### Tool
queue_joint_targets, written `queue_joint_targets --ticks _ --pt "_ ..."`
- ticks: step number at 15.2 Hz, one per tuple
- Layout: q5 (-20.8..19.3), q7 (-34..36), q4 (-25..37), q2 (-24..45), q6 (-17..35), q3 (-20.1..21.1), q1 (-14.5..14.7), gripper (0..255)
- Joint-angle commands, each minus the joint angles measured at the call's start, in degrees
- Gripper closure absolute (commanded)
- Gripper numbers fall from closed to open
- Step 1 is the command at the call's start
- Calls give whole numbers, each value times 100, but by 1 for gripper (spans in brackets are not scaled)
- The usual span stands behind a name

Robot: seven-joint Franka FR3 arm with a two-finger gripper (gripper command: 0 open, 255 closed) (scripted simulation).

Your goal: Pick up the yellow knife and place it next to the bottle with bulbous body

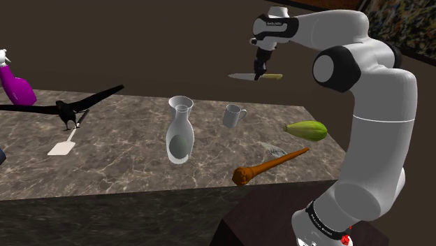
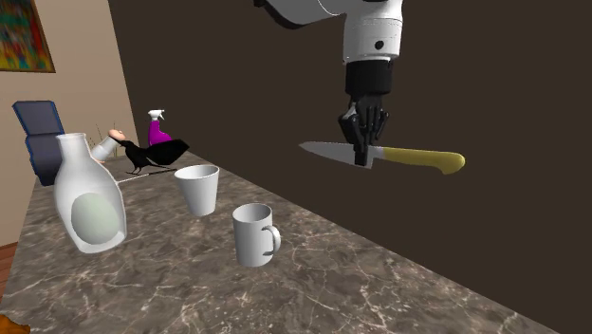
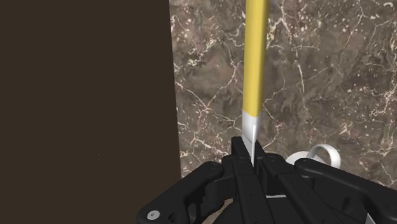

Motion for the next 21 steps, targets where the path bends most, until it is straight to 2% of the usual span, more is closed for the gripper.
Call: queue_joint_targets --ticks 1,13,21 --pt "-6 7 135 -8 -145 -5 -12 255" --pt "30 33 1310 140 -1162 -12 -177 255" --pt "147 56 2560 507 -2034 20 -423 255"
